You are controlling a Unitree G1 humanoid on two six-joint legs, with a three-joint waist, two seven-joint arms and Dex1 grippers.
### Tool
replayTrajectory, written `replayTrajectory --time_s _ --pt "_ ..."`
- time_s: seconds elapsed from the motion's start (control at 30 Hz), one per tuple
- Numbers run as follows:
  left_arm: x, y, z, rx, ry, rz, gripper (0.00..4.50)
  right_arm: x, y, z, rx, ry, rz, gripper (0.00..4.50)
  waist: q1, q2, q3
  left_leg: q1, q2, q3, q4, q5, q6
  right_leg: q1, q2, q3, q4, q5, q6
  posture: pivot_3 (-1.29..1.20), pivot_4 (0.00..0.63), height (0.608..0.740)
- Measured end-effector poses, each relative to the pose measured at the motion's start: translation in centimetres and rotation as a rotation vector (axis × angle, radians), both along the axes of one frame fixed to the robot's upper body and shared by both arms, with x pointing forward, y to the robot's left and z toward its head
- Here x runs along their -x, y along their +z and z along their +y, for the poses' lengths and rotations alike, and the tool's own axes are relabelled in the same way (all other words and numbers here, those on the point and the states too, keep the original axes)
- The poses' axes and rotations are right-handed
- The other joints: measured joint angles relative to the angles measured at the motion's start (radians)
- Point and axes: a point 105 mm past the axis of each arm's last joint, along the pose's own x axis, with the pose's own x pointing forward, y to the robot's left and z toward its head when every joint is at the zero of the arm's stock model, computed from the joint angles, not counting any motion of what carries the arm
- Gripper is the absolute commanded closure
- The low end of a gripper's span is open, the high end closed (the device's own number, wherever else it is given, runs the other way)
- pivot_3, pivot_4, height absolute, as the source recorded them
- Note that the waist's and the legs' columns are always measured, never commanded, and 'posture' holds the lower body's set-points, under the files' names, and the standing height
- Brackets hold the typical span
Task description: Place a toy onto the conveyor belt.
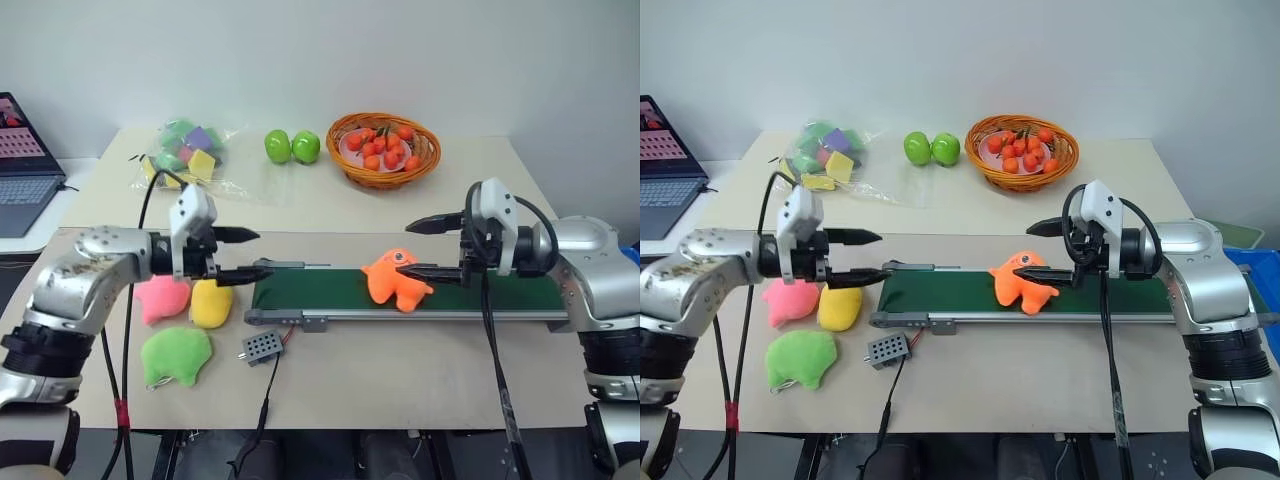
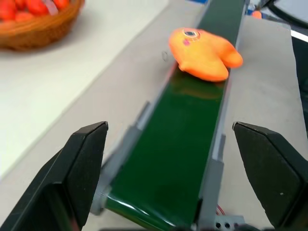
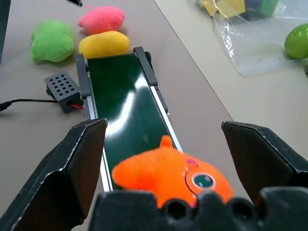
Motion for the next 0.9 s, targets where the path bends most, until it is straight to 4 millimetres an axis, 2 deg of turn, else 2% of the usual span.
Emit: replayTrajectory --time_s 0.13,0.27,0.47,0.9 --pt "-0.5 -0.5 0.1 -0.046 0.042 0.007 0.07 0.2 0.5 0.1 -0.012 0.004 -0.019 0.0 -0.002 0.0 0.0 -0.001 0.0 0.0 0.0 0.0 0.0 0.0 0.0 0.0 0.0 0.0 0.0 0.0 0.15 0.738" --pt "-0.7 -0.6 -0.9 -0.004 0.05 0.037 0.07 0.6 1.0 0.3 -0.027 0.017 -0.03 0.0 0.0 0.0 0.0 0.0 0.0 0.0 0.0 0.0 0.0 0.0 0.0 0.0 0.0 0.0 0.0 0.0 0.15 0.738" --pt "-1.2 2.5 -1.9 0.086 0.046 -0.027 0.07 0.7 1.4 0.0 -0.032 -0.008 -0.04 0.0 0.001 0.0 0.0 -0.001 0.0 0.0 0.0 0.0 0.0 0.0 0.0 0.0 0.0 0.0 0.0 0.0 0.15 0.738" --pt "-1.3 3.6 -3.0 0.1 0.023 -0.039 0.07 1.1 1.8 0.0 -0.043 -0.008 -0.038 0.0 -0.001 0.0 0.0 -0.001 0.0 0.0 0.0 0.0 0.0 0.0 0.0 0.0 0.0 0.0 0.0 0.0 0.15 0.738"
